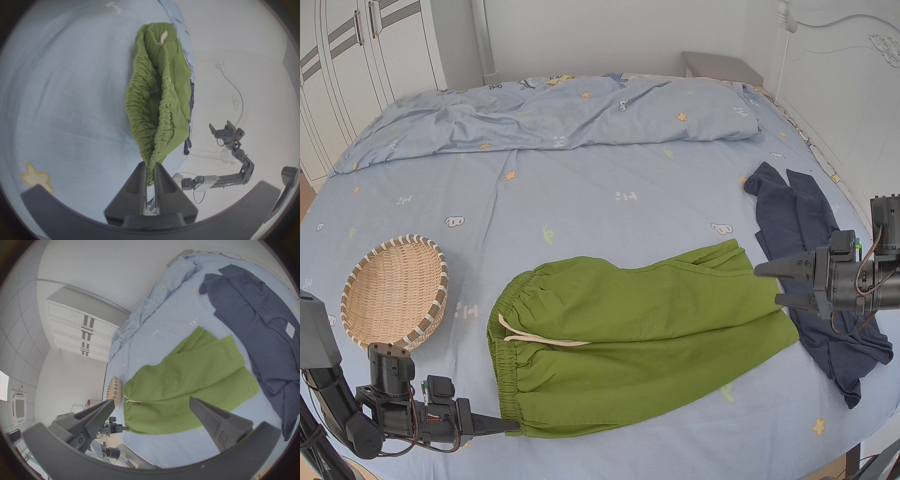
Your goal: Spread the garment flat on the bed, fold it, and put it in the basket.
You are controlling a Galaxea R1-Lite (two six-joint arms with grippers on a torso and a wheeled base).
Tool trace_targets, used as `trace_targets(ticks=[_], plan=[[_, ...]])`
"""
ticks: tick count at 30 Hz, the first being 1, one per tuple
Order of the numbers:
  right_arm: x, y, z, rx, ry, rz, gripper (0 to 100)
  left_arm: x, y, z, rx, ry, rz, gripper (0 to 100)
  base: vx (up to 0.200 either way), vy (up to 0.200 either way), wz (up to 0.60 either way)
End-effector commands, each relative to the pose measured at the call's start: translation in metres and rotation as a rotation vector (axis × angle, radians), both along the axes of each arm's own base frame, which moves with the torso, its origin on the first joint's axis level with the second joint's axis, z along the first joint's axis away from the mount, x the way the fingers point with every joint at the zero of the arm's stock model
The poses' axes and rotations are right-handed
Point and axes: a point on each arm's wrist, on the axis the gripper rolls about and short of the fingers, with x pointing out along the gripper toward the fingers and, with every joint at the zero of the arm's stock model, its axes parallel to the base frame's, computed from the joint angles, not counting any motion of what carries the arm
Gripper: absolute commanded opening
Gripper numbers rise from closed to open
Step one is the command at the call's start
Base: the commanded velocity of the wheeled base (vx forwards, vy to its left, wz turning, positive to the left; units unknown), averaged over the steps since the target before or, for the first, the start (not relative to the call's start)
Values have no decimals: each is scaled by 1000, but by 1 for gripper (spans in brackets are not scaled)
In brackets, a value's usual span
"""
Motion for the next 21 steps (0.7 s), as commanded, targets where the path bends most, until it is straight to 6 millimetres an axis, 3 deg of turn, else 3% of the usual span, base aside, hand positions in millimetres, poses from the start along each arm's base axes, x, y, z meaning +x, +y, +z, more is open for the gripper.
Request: trace_targets(ticks=[1, 9, 14, 16, 21], plan=[[-6, -17, -21, -53, 85, -31, 100, -7, 17, 13, -6, -32, 87, 0, 0, 0, 0], [-14, -44, -59, -64, 192, -29, 100, -10, 33, 19, 5, -51, 164, 0, 0, 0, 0], [-13, -53, -79, -97, 245, -28, 100, -12, 33, 18, 10, -37, 164, 0, 0, 0, 0], [-10, -63, -100, -115, 291, -11, 100, -13, 34, 17, 16, -32, 162, 0, 0, 0, 0], [-2, -76, -118, -99, 316, 19, 100, -14, 34, 16, 31, -45, 145, 0, 0, 0, 0]])
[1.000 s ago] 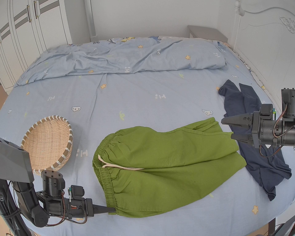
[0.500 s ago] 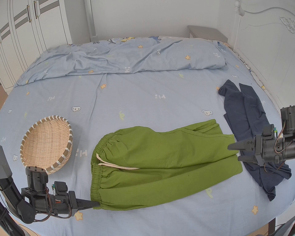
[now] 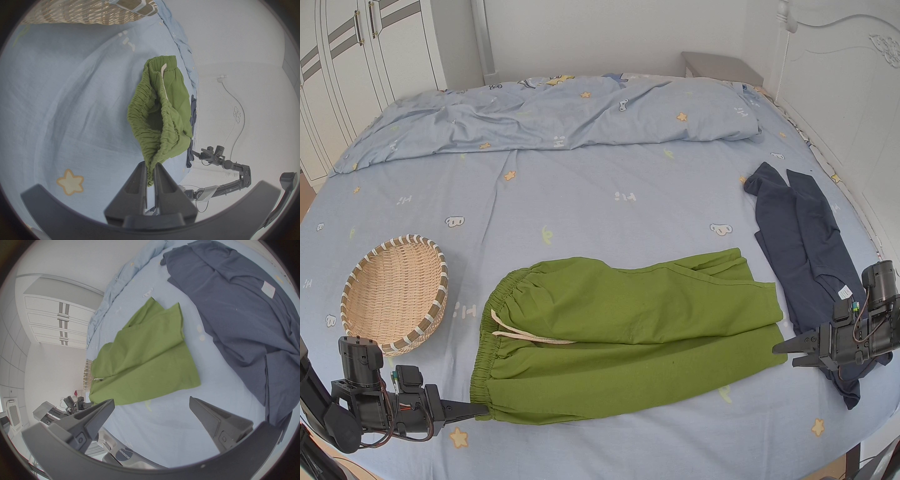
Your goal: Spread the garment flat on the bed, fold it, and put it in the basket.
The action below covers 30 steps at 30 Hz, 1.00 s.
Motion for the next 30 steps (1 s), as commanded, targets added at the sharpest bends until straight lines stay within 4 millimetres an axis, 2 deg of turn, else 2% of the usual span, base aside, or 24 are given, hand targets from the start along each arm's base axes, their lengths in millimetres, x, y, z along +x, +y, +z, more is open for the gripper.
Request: trace_targets(ticks=[1, 9, 14, 18, 30], plan=[[11, -16, -30, 25, 101, -13, 100, -5, 1, -1, 11, 2, -7, 0, 0, 0, 0], [21, -26, -45, 52, 94, 2, 100, -5, 0, -1, 12, 1, -10, 0, 0, 0, 0], [31, -27, -51, 128, 63, 42, 100, -4, 0, -2, 12, 2, -10, 0, 0, 0, 0], [40, -34, -63, 174, 64, 64, 100, -5, 0, -1, 12, 1, -10, 0, 0, 0, 0], [43, -36, -65, 173, 58, 60, 100, -5, 0, -2, 12, 7, -13, 0, 0, 0, 0]])
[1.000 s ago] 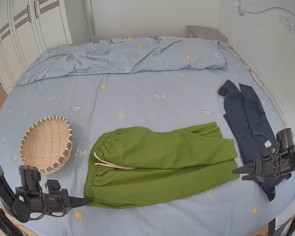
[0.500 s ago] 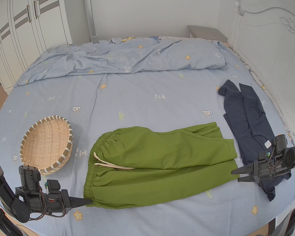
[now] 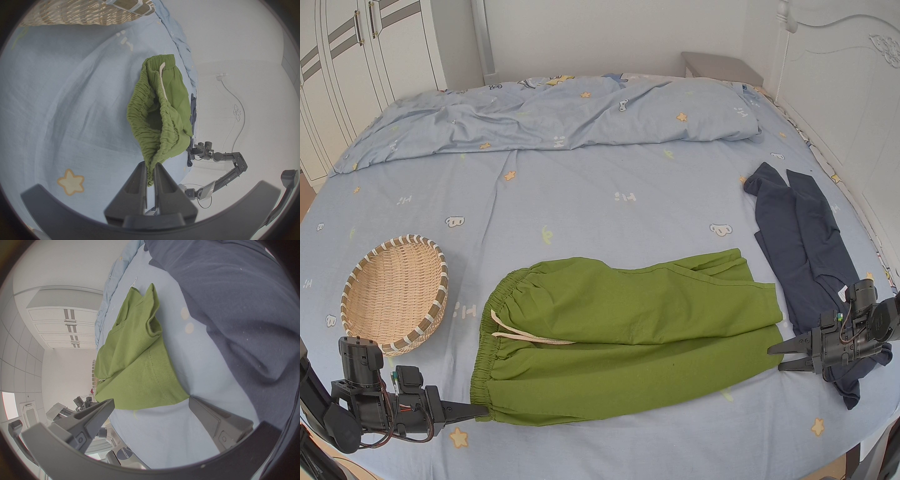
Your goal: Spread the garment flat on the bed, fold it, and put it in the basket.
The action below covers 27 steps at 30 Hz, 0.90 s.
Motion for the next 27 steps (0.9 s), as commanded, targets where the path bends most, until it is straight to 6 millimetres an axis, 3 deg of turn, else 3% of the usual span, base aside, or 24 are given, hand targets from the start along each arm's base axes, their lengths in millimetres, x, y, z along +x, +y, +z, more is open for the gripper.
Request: trace_targets(ticks=[1, 14, 27], plan=[[2, 0, -3, -2, 6, 0, 100, -4, 0, -2, 0, 18, 0, 0, 0, 0, 0], [1, -12, 11, -15, -48, -44, 100, -3, 0, -2, 8, 3, -7, 0, 0, 0, 0], [6, -3, -6, 22, 5, 5, 100, -3, 0, -3, 13, 1, -12, 0, 0, 0, 0]])
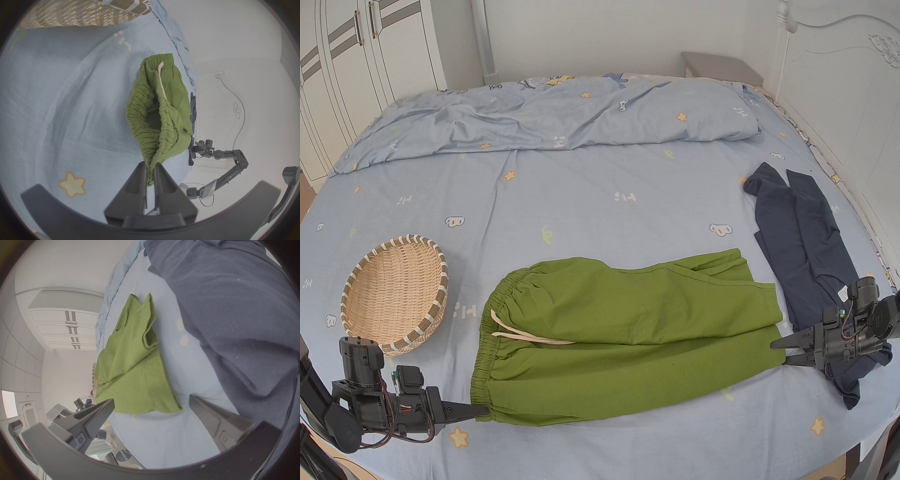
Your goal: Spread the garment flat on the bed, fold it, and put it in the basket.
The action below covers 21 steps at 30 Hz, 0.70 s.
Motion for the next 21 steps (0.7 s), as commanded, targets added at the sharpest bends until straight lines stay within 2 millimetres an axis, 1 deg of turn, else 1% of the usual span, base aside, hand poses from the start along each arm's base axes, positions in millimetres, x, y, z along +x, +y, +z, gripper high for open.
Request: trace_targets(ticks=[1, 5, 20, 21], plan=[[1, 4, -5, 28, 19, 26, 100, -4, 0, -2, 0, 18, -1, 0, 0, 0, 0], [1, 8, -5, 47, 19, 45, 100, -4, 0, -2, 0, 20, -1, 0, 0, 0, 0], [3, 6, -11, 52, 35, 41, 100, -4, 0, -2, 0, 20, 2, 0, 0, 0, 0], [3, 6, -11, 52, 35, 39, 0, -4, 0, -2, 0, 20, 2, 0, 0, 0, 0]])
